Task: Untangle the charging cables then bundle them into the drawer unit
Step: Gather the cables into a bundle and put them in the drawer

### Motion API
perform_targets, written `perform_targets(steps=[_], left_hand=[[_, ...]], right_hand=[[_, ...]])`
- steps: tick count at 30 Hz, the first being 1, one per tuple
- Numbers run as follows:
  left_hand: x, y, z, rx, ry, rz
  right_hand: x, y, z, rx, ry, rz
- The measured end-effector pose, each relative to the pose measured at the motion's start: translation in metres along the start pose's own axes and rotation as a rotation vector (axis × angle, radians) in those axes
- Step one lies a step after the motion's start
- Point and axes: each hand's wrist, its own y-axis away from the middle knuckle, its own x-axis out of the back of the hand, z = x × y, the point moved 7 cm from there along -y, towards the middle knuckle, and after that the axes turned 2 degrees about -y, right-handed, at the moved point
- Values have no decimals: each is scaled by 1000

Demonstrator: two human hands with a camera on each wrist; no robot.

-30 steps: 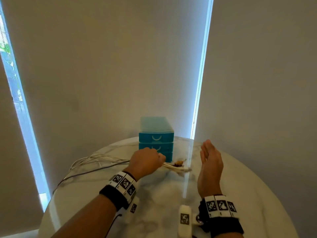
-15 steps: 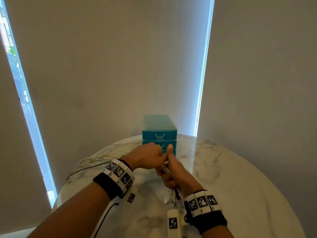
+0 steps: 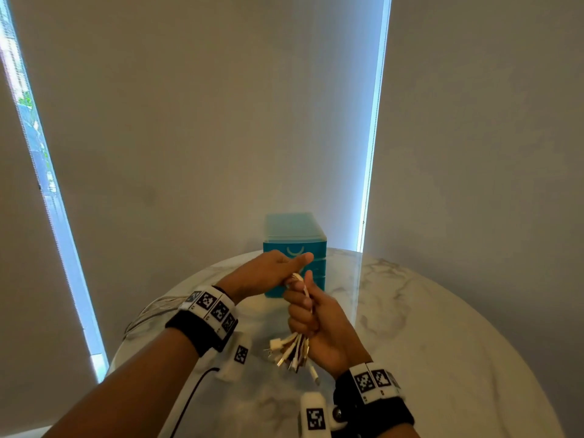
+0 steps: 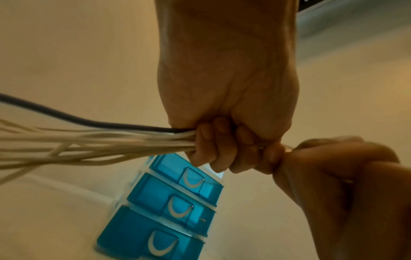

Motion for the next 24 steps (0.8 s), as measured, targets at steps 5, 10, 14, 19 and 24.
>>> perform_targets(steps=[5,10,14,19,24], left_hand=[[-7,11,-5,34,133,74],[-29,13,-7,71,191,43],[-51,12,-17,88,48,66],[-49,17,-27,51,85,82],[-53,23,-29,27,185,92]], right_hand=[[6,7,-31,111,-40,87],[19,20,-62,264,-29,192],[36,26,-72,368,-26,275],[48,23,-73,392,168,375],[58,21,-61,333,367,504]])
